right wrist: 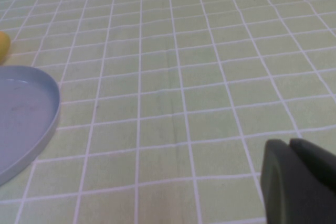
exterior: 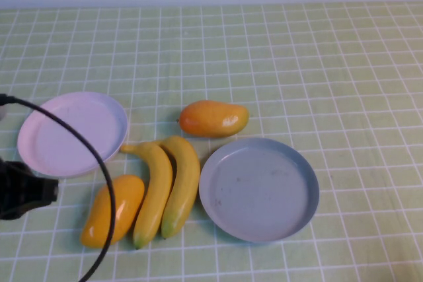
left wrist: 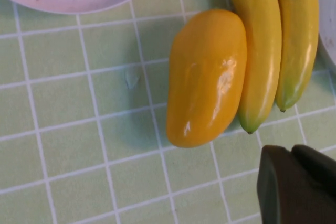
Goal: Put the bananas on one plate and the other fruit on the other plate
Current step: Put one type of fruit in the left plate
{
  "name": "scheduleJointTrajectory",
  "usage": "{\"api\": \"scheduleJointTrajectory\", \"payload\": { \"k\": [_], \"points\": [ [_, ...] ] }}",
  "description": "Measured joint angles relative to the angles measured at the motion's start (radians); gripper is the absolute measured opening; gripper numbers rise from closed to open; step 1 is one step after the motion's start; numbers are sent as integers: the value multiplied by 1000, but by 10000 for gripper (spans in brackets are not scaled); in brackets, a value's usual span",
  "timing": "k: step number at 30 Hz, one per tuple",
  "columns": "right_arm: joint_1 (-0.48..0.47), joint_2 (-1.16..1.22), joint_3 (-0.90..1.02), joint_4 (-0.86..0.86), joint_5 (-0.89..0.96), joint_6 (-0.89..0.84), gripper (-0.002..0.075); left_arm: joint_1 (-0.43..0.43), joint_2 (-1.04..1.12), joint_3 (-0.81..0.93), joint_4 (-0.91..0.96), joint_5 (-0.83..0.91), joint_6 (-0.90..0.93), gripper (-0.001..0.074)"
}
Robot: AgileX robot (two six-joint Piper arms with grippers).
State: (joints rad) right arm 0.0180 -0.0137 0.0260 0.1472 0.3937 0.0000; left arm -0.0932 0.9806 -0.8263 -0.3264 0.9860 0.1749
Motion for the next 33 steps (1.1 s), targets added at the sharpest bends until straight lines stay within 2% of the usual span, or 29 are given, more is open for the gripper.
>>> {"api": "scheduleJointTrajectory", "payload": {
  "k": [5,10,15,18,20,22,25,28,33],
  "points": [
    [0,0,0,0,0,0,-18,-142,159,-90,73,22,-61,1],
    [0,0,0,0,0,0,-18,-335,284,-162,266,40,-208,1],
    [0,0,0,0,0,0,-18,-405,357,-193,307,34,-227,22],
    [0,0,0,0,0,0,-18,-407,393,-200,326,32,-225,122],
    [0,0,0,0,0,0,-18,-407,421,-201,343,36,-225,237],
    [0,0,0,0,0,0,-18,-407,455,-201,345,36,-225,391],
    [0,0,0,0,0,0,-18,-407,505,-201,347,27,-227,564],
    [0,0,0,0,0,0,-18,-407,539,-201,347,12,-233,632],
    [0,0,0,0,0,0,-18,-407,568,-201,352,-34,-235,654]
  ]
}}
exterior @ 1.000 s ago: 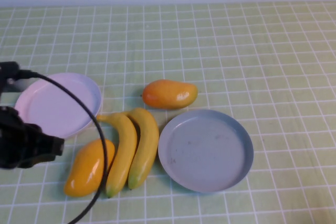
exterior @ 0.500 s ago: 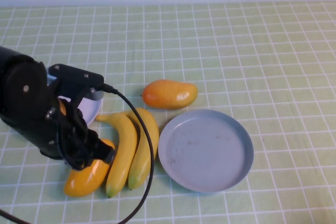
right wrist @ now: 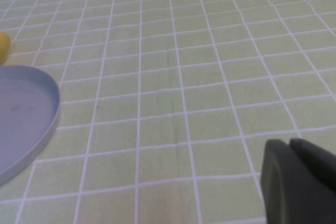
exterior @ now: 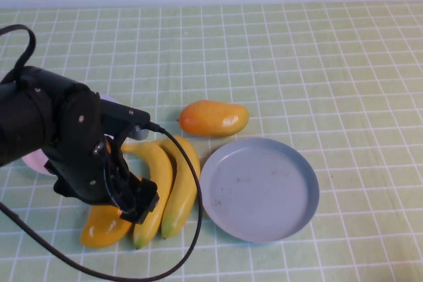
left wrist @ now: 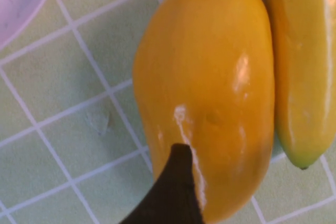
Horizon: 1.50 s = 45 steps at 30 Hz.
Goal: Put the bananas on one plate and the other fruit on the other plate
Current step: Put one type of fruit in the left plate
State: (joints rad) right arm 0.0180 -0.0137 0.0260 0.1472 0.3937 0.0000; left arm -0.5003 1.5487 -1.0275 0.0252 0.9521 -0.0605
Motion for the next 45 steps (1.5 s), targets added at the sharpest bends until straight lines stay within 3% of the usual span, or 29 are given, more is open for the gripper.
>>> {"api": "scheduleJointTrajectory", "payload": {
  "k": [31,33,37,45],
  "points": [
    [0,0,0,0,0,0,-18,62,161,-25,21,-30,-34,643],
    [0,0,0,0,0,0,-18,64,163,-26,17,-30,-34,625],
    [0,0,0,0,0,0,-18,64,167,-26,12,-31,-34,516],
    [0,0,0,0,0,0,-18,64,169,-48,12,-3,-33,519]
  ]
}}
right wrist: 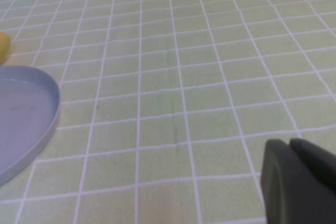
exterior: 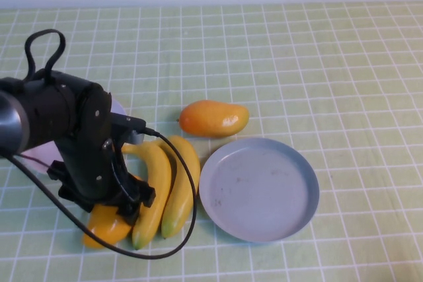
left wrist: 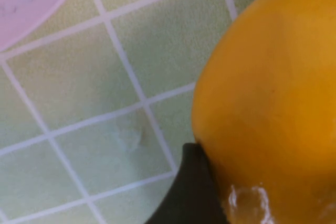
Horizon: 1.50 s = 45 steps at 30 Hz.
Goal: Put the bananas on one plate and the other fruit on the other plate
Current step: Put one type of fruit in the left plate
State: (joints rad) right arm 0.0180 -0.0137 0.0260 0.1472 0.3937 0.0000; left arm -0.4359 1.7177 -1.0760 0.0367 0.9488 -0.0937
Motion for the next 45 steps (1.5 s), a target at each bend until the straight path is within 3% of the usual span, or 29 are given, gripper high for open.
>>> {"api": "scheduleJointTrajectory", "payload": {
  "k": [6,12,23,27,35,40,45],
  "points": [
    [0,0,0,0,0,0,-18,2,-45,-93,32,92,0,519],
    [0,0,0,0,0,0,-18,22,-87,-157,189,63,-16,518],
    [0,0,0,0,0,0,-18,286,154,-320,177,-29,-11,518],
    [0,0,0,0,0,0,-18,330,228,-401,124,-3,34,518],
    [0,0,0,0,0,0,-18,338,270,-450,114,26,70,523],
    [0,0,0,0,0,0,-18,338,270,-457,114,40,70,615],
    [0,0,0,0,0,0,-18,338,252,-523,108,113,70,631]
  ]
}}
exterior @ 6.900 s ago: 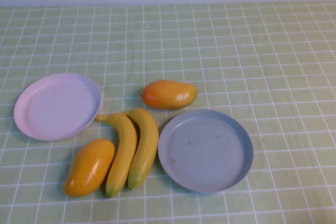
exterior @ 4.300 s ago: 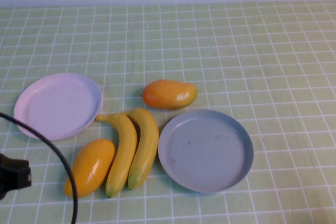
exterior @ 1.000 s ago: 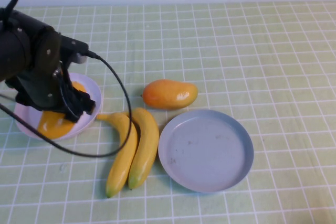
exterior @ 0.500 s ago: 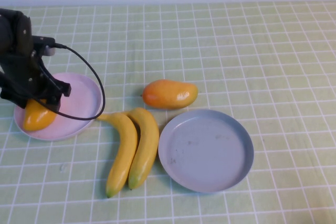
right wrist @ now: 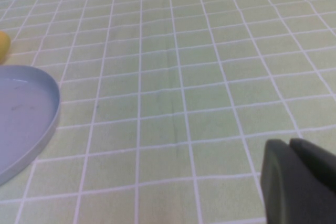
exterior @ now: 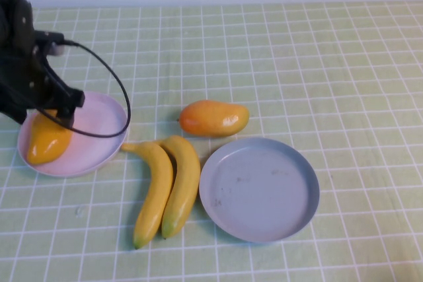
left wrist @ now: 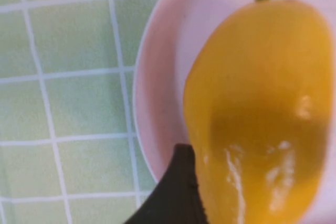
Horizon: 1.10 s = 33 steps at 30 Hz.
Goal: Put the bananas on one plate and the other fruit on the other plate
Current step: Put one type of fruit in the left plate
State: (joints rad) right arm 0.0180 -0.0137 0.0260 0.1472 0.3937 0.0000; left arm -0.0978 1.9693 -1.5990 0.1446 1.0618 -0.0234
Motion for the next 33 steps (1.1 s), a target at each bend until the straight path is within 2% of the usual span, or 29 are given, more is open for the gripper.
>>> {"api": "scheduleJointTrajectory", "payload": {
  "k": [4,7,12,20,24,33],
  "points": [
    [0,0,0,0,0,0,-18,0,-23,-84,-78,63,45,630],
    [0,0,0,0,0,0,-18,-32,-31,-143,-198,77,242,613],
    [0,0,0,0,0,0,-18,-155,-31,-167,-353,37,687,562],
    [0,0,0,0,0,0,-18,-369,15,-171,-376,-106,1210,501],
    [0,0,0,0,0,0,-18,-428,67,-171,-381,-176,1303,498],
    [0,0,0,0,0,0,-18,-437,138,-171,-419,-240,1384,545]
  ]
}}
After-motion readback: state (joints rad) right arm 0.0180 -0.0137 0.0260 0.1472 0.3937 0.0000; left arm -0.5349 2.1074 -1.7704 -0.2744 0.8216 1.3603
